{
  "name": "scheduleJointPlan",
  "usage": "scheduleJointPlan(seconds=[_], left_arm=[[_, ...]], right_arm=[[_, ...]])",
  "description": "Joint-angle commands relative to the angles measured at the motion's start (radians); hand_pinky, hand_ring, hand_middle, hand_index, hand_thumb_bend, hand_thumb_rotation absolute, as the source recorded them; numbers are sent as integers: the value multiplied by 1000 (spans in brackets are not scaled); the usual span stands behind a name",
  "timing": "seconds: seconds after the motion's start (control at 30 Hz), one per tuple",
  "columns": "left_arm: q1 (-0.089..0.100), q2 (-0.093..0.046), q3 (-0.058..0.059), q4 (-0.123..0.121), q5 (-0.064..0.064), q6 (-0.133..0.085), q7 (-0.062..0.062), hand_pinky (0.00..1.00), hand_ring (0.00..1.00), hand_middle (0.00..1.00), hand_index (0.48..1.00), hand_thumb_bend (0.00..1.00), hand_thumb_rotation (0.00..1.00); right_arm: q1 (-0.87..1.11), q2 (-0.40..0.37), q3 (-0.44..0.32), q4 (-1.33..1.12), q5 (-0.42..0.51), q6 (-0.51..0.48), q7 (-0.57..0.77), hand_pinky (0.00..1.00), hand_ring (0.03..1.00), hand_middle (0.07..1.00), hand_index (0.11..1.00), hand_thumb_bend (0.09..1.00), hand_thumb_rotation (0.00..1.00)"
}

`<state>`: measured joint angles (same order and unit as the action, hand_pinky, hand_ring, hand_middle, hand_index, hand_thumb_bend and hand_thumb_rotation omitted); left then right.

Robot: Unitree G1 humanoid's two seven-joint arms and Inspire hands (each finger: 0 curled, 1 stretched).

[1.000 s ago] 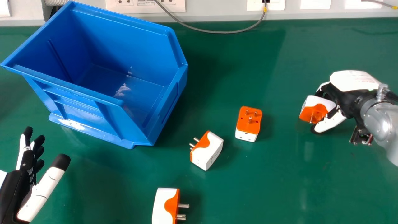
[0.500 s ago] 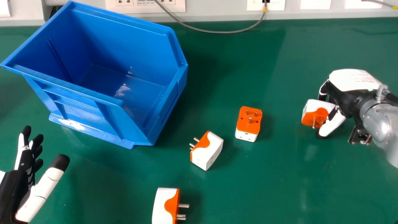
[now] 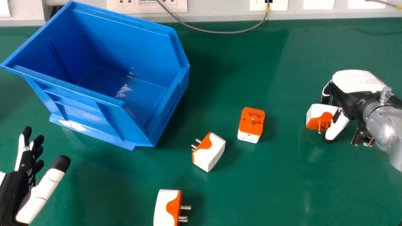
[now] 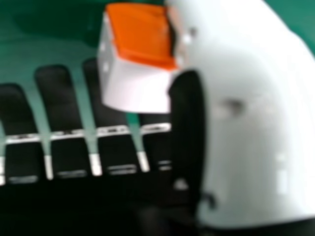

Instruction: Pick all objects and put in blue box

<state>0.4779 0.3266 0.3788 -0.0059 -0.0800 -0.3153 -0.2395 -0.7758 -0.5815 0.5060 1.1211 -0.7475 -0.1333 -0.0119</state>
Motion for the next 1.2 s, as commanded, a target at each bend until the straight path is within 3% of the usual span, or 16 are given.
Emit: scheduleJointPlan(seconds=[0.0, 0.17, 0.47, 0.7, 0.8, 0.97, 1.17], left_arm=[[0, 7, 10, -12, -8, -7, 0, 975, 1000, 1000, 1000, 900, 833], [-7, 7, 7, -8, 0, -6, 5, 976, 1000, 1000, 1000, 898, 832], [-14, 6, 3, -11, 1, 6, 4, 975, 1000, 1000, 1000, 895, 831], [-20, 4, 1, -9, 1, 9, 4, 973, 1000, 1000, 1000, 900, 832], [-20, 2, 0, -19, -1, 21, 6, 972, 1000, 1000, 1000, 903, 833], [-31, 3, -5, -9, 8, 22, 10, 970, 1000, 1000, 1000, 908, 834], [-46, -1, -12, -6, 7, 28, 13, 969, 1000, 1000, 1000, 909, 835]], right_arm=[[-8, -6, -17, -25, 14, 6, -25, 372, 421, 452, 511, 515, 5], [-6, -9, -23, -40, 18, 4, -31, 380, 415, 474, 512, 513, 2], [9, -31, -57, -112, 44, 9, -15, 363, 403, 475, 518, 511, 1], [63, -67, -134, -252, 103, 4, 4, 321, 377, 465, 530, 507, 0], [105, -86, -181, -353, 134, -3, 20, 317, 372, 464, 530, 506, 0], [168, -113, -243, -515, 162, -24, 42, 287, 361, 455, 531, 505, 0], [218, -130, -288, -717, 167, -30, 78, 271, 355, 452, 536, 504, 0]])
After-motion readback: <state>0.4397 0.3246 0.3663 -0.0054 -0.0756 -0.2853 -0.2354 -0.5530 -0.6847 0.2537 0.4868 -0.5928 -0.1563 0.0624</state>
